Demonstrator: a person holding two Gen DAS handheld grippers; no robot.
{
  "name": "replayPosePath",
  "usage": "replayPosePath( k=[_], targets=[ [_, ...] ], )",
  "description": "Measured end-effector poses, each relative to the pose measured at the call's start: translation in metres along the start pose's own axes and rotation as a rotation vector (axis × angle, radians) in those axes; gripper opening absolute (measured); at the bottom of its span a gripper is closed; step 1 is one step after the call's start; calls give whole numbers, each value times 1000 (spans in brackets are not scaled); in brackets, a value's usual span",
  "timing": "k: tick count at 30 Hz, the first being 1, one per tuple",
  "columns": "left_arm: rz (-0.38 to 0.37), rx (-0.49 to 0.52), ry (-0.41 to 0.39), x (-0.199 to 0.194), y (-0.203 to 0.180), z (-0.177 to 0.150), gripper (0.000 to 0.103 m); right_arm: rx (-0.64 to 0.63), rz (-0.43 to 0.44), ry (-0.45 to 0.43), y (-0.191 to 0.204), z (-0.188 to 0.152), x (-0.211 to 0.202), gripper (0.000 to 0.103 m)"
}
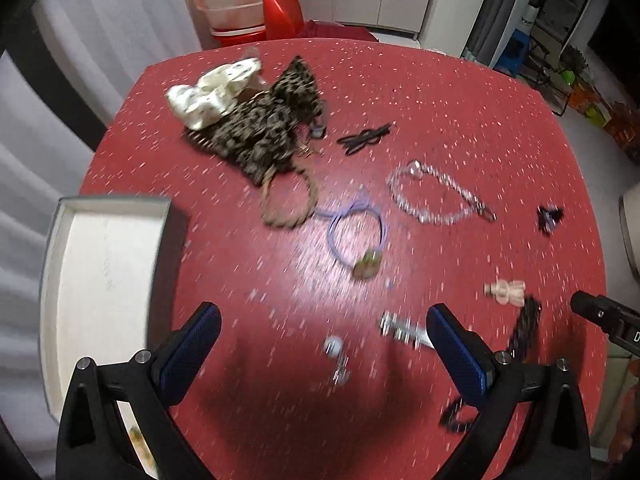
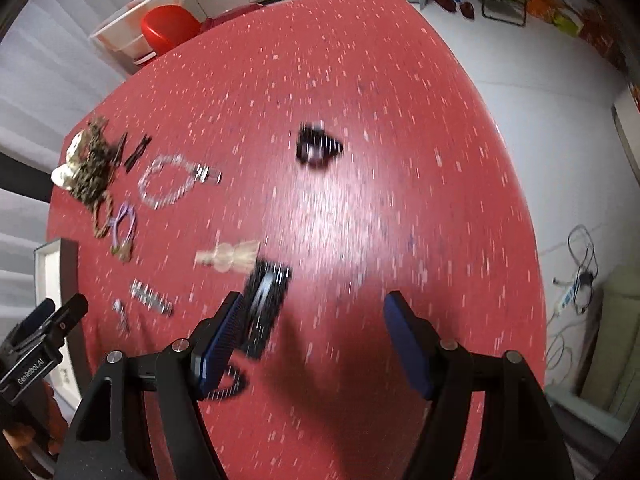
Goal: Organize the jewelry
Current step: 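Move both tools back over the jewelry on the table, then grasp the lavender hair tie with the left tool while the right tool grasps the black claw clip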
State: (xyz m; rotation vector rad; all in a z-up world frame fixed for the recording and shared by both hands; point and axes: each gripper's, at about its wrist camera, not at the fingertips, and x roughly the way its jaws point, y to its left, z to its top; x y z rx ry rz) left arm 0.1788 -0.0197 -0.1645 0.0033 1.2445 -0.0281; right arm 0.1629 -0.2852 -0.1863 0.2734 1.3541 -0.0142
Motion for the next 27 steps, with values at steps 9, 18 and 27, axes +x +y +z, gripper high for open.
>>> replayPosePath(
  k=[9,18,27],
  targets=[
    [0,4,30,45,-13,24,103,-32,-16,-28,-6,50,35,75],
    [21,-7,38,66,-22,28,103,-81,-36,-71,9,76,54,75],
    [7,1,17,67,-34,20,94,-165,-104,-110,31,83,58,57]
  ],
)
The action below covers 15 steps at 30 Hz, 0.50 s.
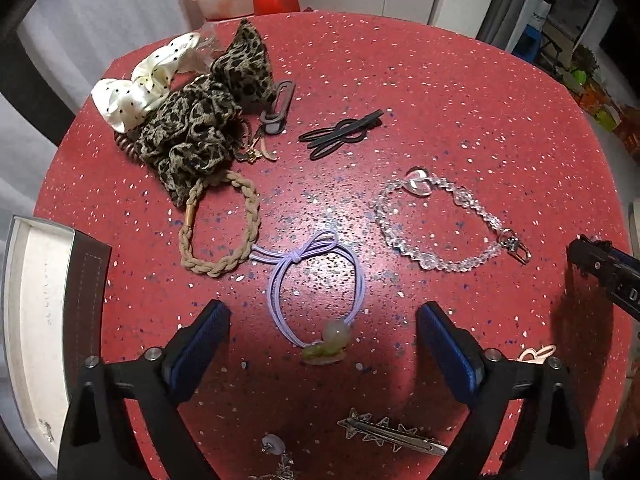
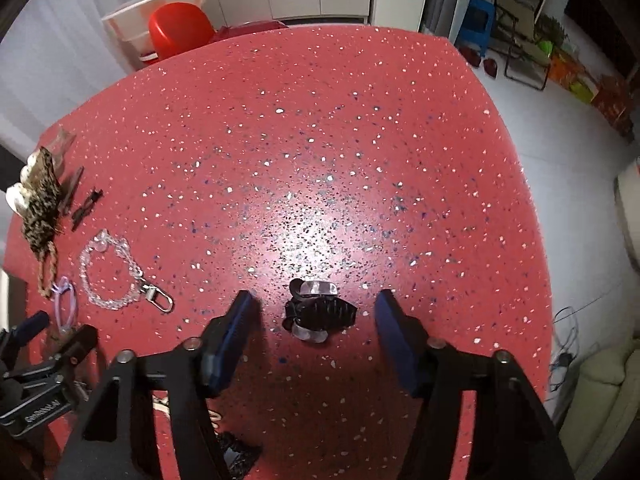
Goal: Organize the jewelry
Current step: 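Grasp the lavender hair tie with the left tool while the right tool grasps the black claw clip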
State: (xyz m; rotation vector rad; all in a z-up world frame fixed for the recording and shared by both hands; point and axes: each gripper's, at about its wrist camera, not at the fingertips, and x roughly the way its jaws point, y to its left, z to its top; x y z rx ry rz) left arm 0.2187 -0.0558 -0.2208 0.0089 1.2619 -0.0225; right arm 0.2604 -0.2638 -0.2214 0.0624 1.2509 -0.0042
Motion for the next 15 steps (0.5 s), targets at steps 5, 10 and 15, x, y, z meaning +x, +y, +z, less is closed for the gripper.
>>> replayPosePath(
  k=[5,10,15],
  targets=[
    [-21,42,-15,-14,-21,-10,61,-11,-4,-4,4,2,0,41],
    [-43,55,-21,-20,-35,-7,12,-8,6,-5,-3,-9,-7,40],
    [-104,42,-10,-26,-32,-8,5,18,36,3,-11,-18,-15,40]
  ],
)
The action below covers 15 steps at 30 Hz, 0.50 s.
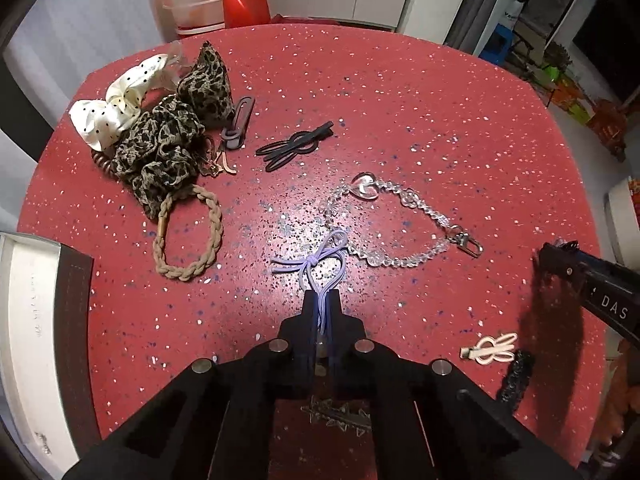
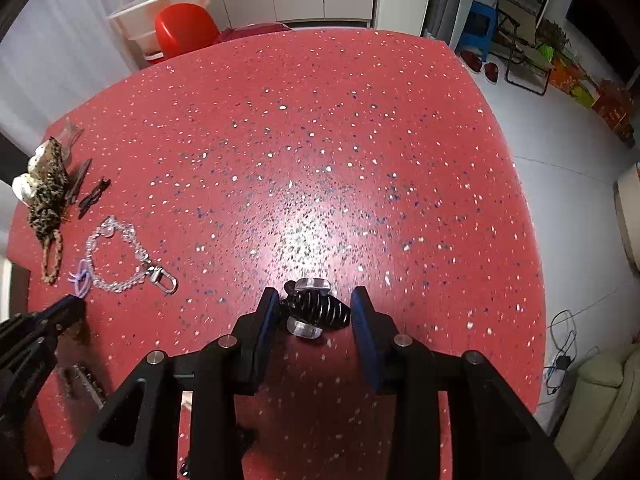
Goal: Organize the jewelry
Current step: 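Grasp the lavender hair tie with the left tool while the right tool grasps the black claw clip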
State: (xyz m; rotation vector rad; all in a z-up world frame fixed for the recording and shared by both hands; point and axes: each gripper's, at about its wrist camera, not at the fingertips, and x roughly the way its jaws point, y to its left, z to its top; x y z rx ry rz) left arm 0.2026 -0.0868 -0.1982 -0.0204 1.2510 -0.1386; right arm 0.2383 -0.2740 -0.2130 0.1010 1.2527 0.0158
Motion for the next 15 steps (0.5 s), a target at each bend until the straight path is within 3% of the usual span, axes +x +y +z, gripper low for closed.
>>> replayPosePath(
  k=[15],
  targets=[
    [-82,8,-53,-56,28,-14,5,56,101,20,3,-44,-44,40]
  ],
)
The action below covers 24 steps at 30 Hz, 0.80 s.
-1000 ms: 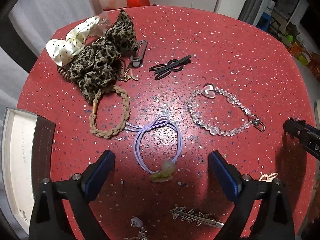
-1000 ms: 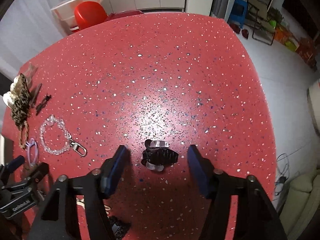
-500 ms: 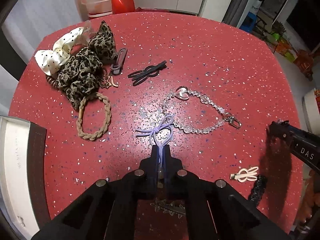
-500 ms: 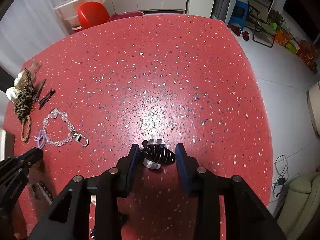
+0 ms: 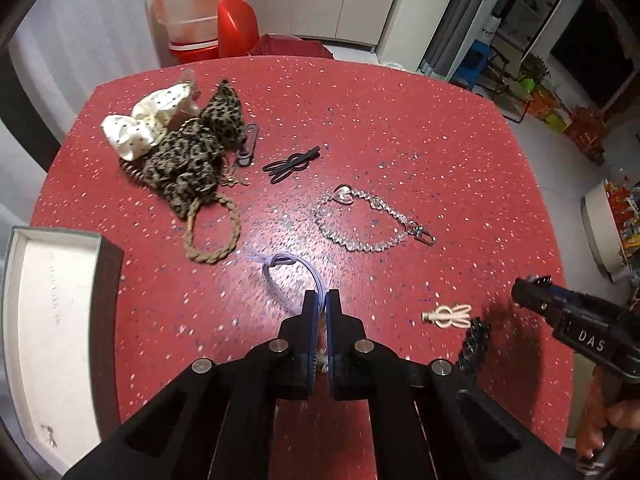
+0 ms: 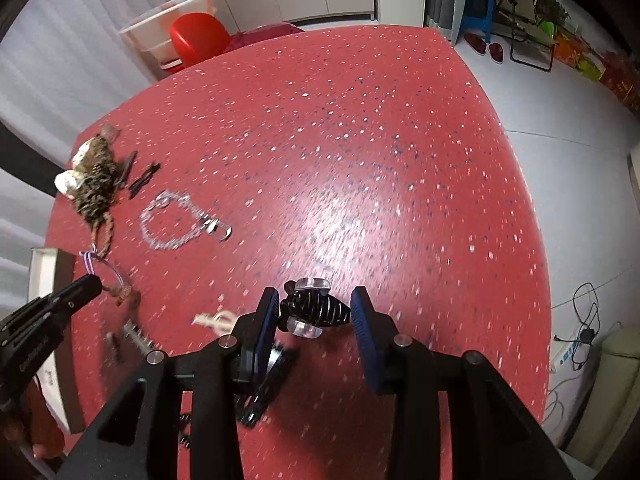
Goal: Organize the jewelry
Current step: 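Grasp the lavender hair tie with the left tool while the right tool grasps the black claw clip, then carry both items into the white tray and open both tools to release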
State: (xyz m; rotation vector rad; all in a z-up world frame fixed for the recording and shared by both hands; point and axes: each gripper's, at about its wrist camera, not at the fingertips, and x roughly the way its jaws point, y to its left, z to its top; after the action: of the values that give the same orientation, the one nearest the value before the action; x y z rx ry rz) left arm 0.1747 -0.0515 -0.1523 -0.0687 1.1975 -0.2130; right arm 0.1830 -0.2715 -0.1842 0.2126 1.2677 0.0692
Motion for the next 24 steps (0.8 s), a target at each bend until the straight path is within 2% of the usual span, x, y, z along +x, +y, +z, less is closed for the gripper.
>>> replayPosePath(
  k=[11,24],
  targets=[
    [-25,-9,-4,-49,22,-32,5,32,40,25,21,-40,-33,40],
    [-46,-42,-7,-98,59,-74,5,-15,65,48,76,-75,-54,40]
  ],
)
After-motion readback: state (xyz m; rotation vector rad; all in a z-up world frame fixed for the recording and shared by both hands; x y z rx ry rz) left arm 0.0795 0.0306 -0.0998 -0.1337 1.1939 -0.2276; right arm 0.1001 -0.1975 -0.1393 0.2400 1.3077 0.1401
